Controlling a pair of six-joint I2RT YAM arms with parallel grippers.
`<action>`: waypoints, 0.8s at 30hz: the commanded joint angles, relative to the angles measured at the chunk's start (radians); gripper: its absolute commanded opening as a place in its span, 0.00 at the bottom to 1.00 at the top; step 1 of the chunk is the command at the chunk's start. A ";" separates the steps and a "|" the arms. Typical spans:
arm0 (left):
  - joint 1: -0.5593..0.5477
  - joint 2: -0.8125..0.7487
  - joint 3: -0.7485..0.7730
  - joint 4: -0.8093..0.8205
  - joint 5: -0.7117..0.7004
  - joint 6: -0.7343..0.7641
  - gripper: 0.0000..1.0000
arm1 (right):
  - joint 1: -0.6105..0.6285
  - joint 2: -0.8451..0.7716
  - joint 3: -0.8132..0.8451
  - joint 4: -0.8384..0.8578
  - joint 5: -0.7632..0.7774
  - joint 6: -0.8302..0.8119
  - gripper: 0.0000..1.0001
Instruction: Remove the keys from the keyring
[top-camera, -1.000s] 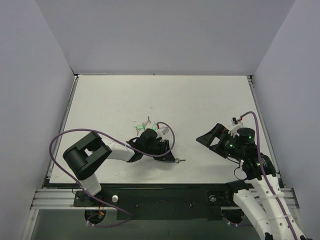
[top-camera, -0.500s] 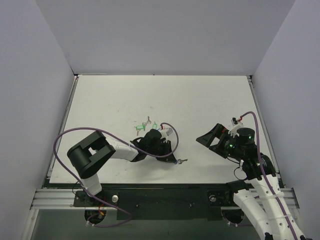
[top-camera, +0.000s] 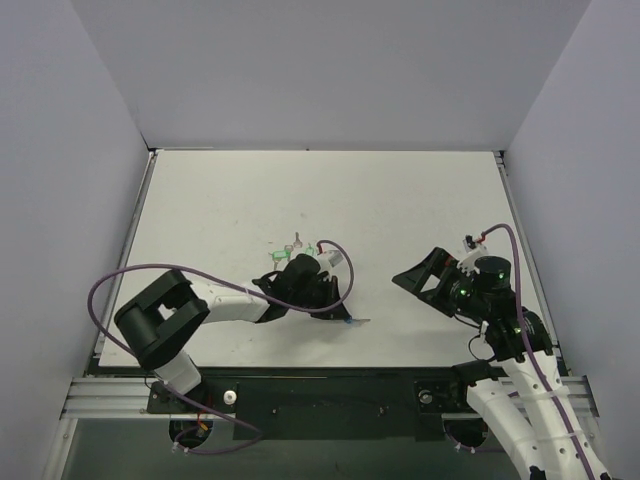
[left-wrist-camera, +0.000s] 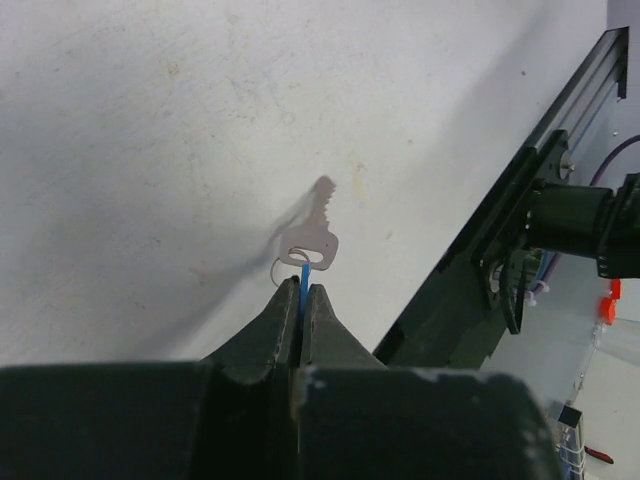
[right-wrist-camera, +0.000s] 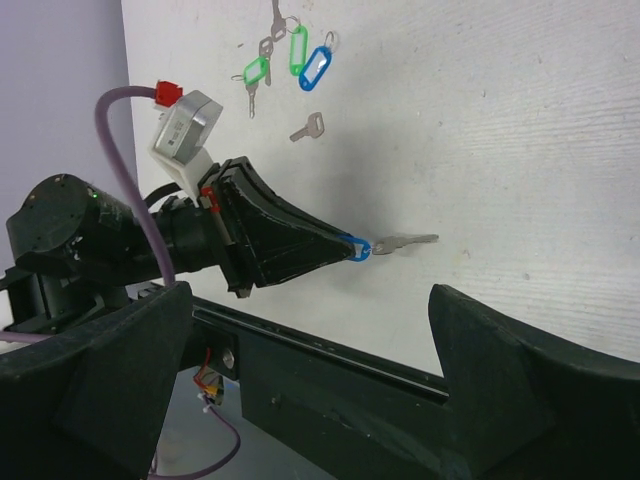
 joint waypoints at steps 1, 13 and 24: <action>-0.008 -0.138 0.071 -0.082 -0.014 0.040 0.00 | 0.008 -0.016 0.050 0.011 -0.027 0.023 0.99; -0.070 -0.407 0.257 -0.454 -0.040 0.118 0.00 | 0.011 -0.053 0.073 0.415 -0.191 0.291 0.99; -0.104 -0.561 0.515 -0.657 -0.034 0.120 0.00 | 0.046 0.041 0.182 0.848 -0.207 0.609 0.99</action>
